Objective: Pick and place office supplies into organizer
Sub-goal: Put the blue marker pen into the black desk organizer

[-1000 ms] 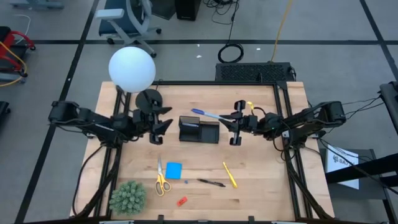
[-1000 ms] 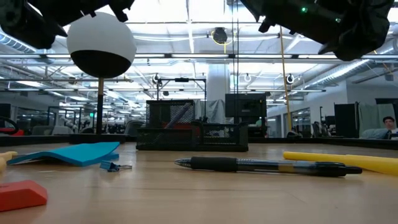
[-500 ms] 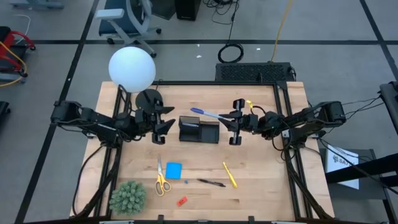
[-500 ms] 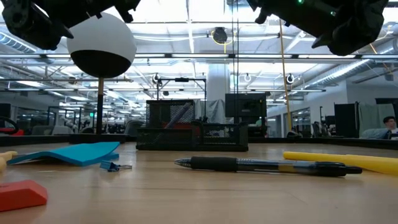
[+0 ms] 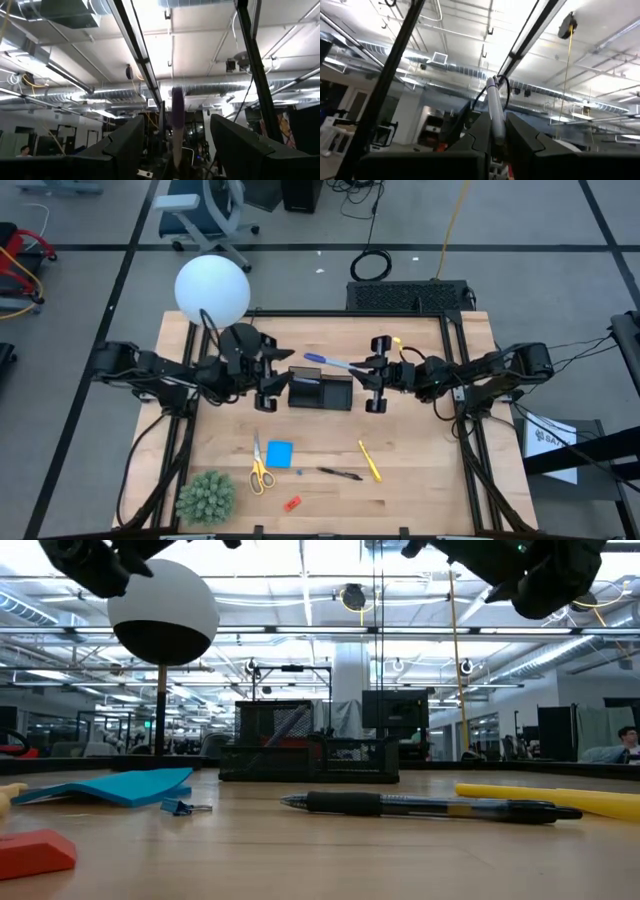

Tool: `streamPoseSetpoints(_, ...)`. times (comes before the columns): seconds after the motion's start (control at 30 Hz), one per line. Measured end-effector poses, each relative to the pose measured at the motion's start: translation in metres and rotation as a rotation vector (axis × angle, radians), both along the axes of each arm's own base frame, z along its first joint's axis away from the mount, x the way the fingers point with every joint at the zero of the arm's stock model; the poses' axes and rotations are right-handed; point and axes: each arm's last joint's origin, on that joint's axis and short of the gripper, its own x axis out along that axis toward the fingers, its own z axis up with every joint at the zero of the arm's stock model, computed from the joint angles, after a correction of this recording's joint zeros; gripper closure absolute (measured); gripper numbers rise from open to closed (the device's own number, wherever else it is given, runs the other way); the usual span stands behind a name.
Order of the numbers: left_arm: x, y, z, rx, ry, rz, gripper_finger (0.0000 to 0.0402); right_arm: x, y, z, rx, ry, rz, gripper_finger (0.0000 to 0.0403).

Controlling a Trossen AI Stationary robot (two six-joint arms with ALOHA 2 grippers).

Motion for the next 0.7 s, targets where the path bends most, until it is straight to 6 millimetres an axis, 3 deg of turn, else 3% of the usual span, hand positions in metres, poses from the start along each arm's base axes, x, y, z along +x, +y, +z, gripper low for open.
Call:
streamPoseSetpoints(0.27,0.023,0.004,0.007,0.000,-0.005,-0.050,0.0167,0.009,0.000,0.005,-0.028,-0.015,0.029,0.0372)
streamPoseSetpoints(0.7,0.033,0.003,0.025,0.006,-0.031,-0.114,0.0167,0.009,0.000,0.006,-0.026,-0.018,0.030,0.0372)
